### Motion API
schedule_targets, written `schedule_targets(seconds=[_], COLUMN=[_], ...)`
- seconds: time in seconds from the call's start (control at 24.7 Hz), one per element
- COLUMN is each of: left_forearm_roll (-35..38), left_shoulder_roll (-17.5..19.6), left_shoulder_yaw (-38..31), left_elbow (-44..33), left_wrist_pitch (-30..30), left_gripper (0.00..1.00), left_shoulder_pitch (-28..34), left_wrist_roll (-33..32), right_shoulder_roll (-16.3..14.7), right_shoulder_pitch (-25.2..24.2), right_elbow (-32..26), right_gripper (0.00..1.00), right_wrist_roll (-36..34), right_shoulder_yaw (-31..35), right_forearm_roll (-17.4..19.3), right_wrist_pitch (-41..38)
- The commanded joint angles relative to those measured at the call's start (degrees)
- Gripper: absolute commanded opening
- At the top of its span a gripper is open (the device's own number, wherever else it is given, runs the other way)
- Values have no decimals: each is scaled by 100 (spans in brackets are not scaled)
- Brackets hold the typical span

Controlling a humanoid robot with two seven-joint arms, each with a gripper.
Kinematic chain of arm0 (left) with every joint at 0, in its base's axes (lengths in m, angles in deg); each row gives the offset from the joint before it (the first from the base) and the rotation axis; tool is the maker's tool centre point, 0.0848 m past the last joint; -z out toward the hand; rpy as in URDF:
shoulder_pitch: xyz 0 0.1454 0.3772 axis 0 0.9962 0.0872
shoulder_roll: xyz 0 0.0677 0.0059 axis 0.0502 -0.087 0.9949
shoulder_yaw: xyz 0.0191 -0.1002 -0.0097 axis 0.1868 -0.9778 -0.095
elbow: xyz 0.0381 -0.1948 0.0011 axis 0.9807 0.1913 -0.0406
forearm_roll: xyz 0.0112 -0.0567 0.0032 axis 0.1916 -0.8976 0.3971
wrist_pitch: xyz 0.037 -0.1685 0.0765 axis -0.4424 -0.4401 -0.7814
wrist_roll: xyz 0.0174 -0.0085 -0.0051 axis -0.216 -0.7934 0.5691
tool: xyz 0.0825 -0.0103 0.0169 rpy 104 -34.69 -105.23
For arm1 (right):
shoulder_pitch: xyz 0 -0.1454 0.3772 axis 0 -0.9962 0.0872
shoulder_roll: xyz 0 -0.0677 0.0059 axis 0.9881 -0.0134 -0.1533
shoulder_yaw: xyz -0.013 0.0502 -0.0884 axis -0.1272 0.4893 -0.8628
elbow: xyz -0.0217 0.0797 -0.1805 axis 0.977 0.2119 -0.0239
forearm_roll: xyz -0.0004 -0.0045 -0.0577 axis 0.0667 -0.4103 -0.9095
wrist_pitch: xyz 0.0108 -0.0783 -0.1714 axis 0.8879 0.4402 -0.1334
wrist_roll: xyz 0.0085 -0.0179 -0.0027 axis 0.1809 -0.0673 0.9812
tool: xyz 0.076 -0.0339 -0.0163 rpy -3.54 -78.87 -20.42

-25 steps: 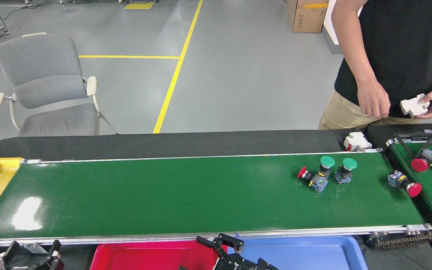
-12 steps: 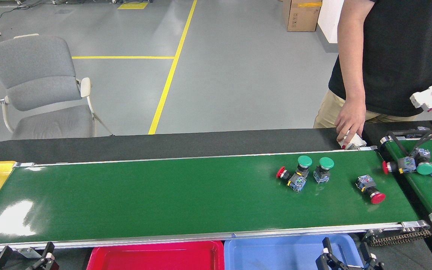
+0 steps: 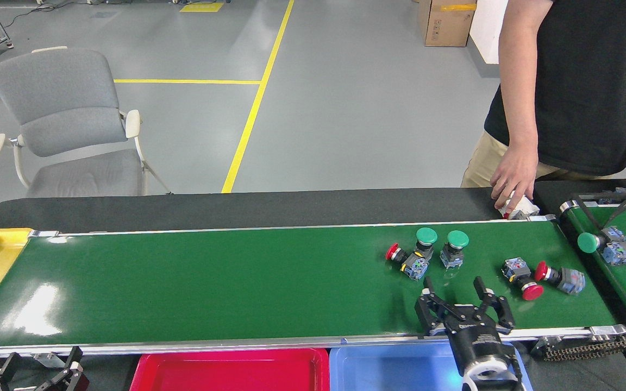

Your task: Pick switch part from conveyor to tray

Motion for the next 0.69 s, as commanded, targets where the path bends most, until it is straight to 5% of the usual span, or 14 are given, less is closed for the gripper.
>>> schedule_targets(seconds=[0.0,0.32,0.36,0.44,0.49,0.65], left_forearm_roll=[3,38,47,47,47,47], left_shoulder_roll=[44,70,70,70,70,79], left_shoulder_yaw=[-21,155,225,278,278,278], left_elbow=[-48,-4,-4,5,5,5], left_wrist_pitch=[-14,-14,-14,-23,-23,-14], left_gripper=[100,100,100,100,100,100], left_shoulder_pitch=[-27,-238,-273,-326,-344,-344], left_wrist_roll=[23,15,15,15,15,15], right_shoulder_roll=[41,208,261,252,234,208], right_shoulder_pitch=[225,1262,1350,1482,1500,1491], right_elbow=[142,1645,1812,1996,2014,1987], right_gripper=[97,94,82,38,25,3], right_wrist_roll=[14,-3,-3,-12,-12,-56], right_shoulder_yaw=[-195,-1118,-1171,-1241,-1285,-1364], right_forearm_roll=[-14,21,21,21,21,30], right_wrist_pitch=[50,964,964,955,937,885])
